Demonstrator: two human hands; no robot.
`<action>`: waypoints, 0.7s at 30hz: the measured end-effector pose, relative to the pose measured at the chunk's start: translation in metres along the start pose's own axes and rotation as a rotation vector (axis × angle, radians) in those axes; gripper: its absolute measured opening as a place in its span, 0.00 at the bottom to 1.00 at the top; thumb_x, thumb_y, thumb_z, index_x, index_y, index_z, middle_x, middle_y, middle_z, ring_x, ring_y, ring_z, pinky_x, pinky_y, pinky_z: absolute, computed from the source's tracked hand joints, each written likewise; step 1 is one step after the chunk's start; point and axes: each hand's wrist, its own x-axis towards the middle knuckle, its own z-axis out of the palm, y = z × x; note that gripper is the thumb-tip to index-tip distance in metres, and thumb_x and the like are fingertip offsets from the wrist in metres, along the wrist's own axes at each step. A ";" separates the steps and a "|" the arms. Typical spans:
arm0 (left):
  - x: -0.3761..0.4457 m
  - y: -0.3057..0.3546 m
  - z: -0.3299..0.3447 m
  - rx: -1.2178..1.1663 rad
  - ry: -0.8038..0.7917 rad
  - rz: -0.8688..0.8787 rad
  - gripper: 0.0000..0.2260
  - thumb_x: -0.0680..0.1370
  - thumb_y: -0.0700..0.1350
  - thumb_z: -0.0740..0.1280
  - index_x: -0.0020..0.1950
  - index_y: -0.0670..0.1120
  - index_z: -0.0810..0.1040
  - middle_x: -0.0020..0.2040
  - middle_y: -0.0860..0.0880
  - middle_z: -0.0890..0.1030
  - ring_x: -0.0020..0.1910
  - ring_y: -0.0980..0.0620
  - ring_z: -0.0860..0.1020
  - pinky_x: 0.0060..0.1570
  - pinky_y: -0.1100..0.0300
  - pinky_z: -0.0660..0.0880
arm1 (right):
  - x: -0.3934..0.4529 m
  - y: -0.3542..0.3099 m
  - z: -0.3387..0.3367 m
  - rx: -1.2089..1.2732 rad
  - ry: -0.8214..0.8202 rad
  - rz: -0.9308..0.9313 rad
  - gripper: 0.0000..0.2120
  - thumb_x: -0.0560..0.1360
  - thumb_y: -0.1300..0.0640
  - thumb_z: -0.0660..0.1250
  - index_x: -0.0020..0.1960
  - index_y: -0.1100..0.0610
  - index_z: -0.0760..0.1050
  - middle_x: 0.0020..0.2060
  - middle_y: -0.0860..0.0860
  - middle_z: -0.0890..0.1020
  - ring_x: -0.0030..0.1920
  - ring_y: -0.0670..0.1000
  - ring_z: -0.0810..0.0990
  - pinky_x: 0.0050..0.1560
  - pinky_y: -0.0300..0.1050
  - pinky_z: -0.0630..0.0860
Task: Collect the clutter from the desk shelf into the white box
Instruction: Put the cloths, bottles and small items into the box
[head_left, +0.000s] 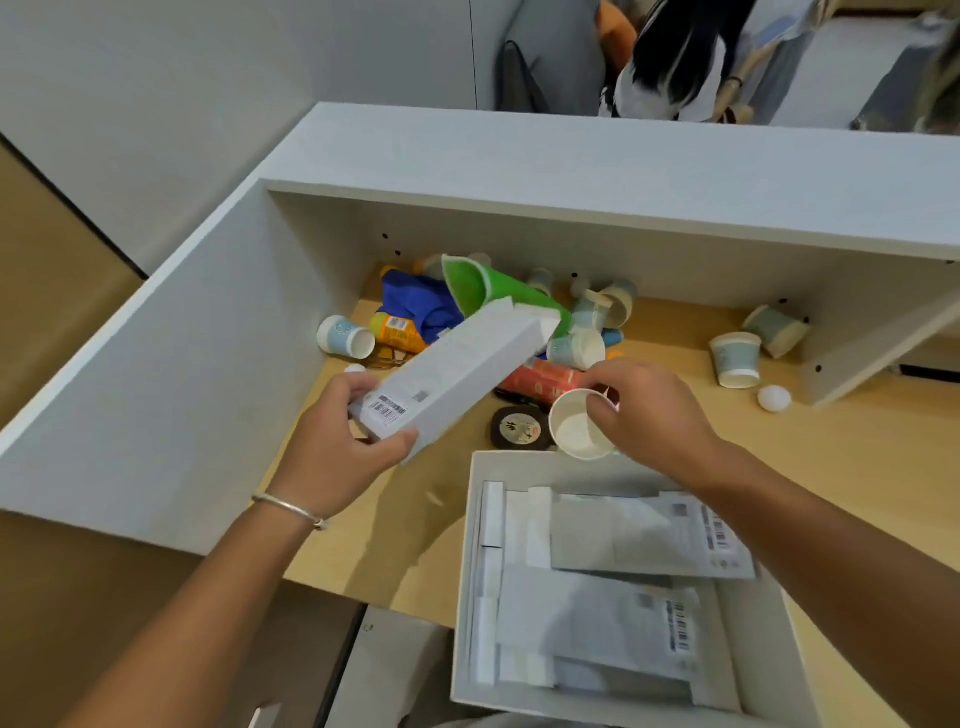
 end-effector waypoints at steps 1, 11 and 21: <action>-0.008 0.006 0.001 -0.027 -0.020 0.030 0.28 0.63 0.53 0.75 0.60 0.52 0.70 0.53 0.55 0.77 0.51 0.63 0.76 0.38 0.65 0.78 | -0.009 0.002 -0.006 -0.001 0.000 -0.008 0.09 0.73 0.54 0.68 0.53 0.46 0.79 0.47 0.47 0.81 0.44 0.48 0.74 0.38 0.45 0.72; -0.096 0.036 0.026 -0.031 -0.301 0.203 0.28 0.64 0.54 0.74 0.61 0.58 0.68 0.54 0.65 0.75 0.56 0.61 0.76 0.50 0.70 0.75 | -0.096 0.029 -0.064 0.054 -0.133 -0.046 0.07 0.71 0.52 0.70 0.48 0.44 0.79 0.42 0.40 0.80 0.42 0.43 0.77 0.43 0.47 0.77; -0.095 0.031 0.054 0.359 -0.729 0.334 0.41 0.61 0.62 0.75 0.69 0.65 0.59 0.67 0.67 0.62 0.70 0.67 0.56 0.72 0.63 0.55 | -0.081 0.052 -0.061 0.162 -0.074 0.075 0.08 0.72 0.51 0.71 0.51 0.48 0.80 0.43 0.41 0.81 0.44 0.41 0.79 0.44 0.43 0.77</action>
